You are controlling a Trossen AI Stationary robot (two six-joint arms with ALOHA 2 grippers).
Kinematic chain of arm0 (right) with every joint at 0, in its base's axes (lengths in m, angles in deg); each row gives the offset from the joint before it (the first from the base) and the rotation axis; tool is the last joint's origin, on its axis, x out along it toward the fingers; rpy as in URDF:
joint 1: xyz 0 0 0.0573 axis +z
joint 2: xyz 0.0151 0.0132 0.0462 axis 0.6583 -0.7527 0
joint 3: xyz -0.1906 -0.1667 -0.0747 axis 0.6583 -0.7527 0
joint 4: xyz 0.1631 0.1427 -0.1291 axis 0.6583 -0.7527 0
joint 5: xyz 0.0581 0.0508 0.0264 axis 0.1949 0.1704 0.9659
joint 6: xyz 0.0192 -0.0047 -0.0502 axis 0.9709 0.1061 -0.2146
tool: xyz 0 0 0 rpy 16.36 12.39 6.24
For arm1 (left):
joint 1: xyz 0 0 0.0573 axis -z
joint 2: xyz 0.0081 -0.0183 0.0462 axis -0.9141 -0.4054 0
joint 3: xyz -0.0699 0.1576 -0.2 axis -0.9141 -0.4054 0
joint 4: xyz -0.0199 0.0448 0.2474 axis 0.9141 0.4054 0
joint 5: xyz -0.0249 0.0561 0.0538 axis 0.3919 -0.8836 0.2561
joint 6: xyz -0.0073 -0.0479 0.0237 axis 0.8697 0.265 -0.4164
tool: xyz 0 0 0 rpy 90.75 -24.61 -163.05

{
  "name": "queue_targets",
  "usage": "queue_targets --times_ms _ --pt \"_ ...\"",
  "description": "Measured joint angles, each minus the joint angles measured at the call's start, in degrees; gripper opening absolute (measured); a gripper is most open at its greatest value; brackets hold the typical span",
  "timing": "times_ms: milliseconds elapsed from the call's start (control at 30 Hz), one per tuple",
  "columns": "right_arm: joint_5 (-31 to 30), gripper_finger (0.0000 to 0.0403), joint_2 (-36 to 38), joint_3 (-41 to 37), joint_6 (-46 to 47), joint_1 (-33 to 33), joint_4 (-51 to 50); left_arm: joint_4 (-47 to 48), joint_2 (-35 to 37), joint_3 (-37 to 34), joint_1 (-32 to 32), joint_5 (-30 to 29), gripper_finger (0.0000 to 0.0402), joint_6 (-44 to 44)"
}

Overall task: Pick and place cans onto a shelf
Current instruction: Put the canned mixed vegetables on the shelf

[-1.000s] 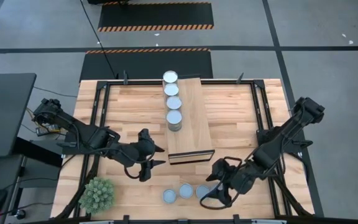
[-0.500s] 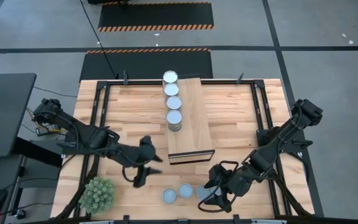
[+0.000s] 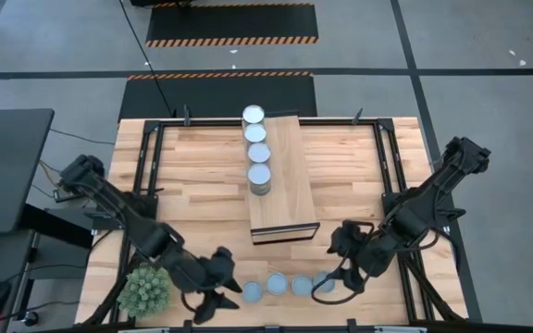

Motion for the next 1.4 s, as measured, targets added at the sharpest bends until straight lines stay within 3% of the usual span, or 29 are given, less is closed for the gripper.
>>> queue_targets --times_ms 233,400,633,833,1100,1267,1400 --pt "-1.2 0.0347 0.9 0.0 1.4 3.2 -2.1 -1.3 -8.8 7.3 1.0 -2.6 0.0203 3.0" --pt "-2.3 0.0347 0.6 0.0 2.4 6.0 -2.1 3.9 -14.8 16.0 0.7 -2.7 0.0203 2.9" --pt "-8.8 0.0347 0.6 0.0 5.4 10.8 -1.9 12.7 -21.2 23.6 0.8 -5.1 0.0204 6.7" --pt "-16.0 0.0347 0.6 0.0 5.8 13.0 -1.7 18.5 -24.2 23.8 1.2 -8.9 0.0232 11.0" --pt "-16.2 0.0347 0.6 0.0 6.0 13.0 -1.7 30.8 -29.8 23.8 -0.2 -9.3 0.0316 7.6" --pt "-16.4 0.0347 0.6 0.0 5.9 13.0 -1.8 31.2 -31.9 23.8 -1.6 -7.9 0.035 5.5" --pt "-16.3 0.0347 0.6 0.0 6.0 13.0 -3.9 27.8 -32.3 23.8 -2.7 -8.0 0.0354 3.8"
